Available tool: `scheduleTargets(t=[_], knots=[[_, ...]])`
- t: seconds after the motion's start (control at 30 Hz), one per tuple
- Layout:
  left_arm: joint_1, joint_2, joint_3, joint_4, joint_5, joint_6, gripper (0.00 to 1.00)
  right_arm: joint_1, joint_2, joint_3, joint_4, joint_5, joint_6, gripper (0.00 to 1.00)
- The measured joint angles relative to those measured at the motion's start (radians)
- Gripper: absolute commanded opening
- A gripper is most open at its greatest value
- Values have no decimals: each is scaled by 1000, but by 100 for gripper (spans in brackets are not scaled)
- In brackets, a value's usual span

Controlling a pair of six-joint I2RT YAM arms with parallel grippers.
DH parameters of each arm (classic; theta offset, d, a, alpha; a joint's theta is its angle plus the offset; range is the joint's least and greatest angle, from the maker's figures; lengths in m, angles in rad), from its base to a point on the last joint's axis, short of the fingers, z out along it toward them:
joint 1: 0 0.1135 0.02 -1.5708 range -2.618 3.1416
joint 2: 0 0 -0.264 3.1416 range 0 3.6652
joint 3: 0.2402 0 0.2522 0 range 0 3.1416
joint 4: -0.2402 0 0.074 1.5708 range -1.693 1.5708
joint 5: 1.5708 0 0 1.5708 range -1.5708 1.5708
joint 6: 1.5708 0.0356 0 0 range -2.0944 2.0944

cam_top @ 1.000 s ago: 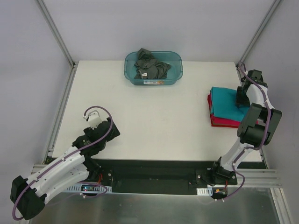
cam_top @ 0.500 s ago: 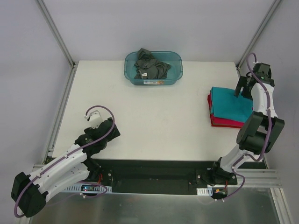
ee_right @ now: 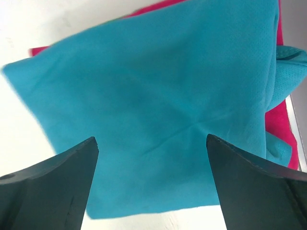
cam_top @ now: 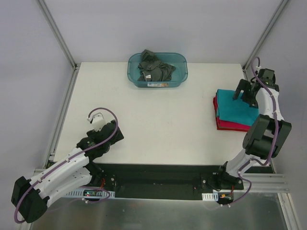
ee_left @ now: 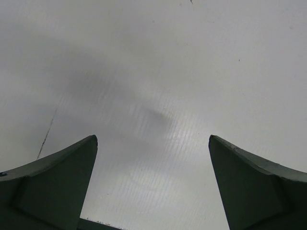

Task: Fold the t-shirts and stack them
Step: Put the neatly folded tshirt into the corner of the board with the right arm

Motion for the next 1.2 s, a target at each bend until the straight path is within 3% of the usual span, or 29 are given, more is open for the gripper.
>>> scheduleTargets(t=[0.43, 0.9, 1.2], knots=[[0, 66, 35, 0, 0, 10, 99, -47, 146, 74, -18, 201, -25, 96], [7, 117, 58, 0, -1, 18, 99, -71, 262, 76, 16, 204, -43, 96], [12, 134, 74, 0, 1, 22, 99, -60, 180, 79, -28, 165, -47, 96]])
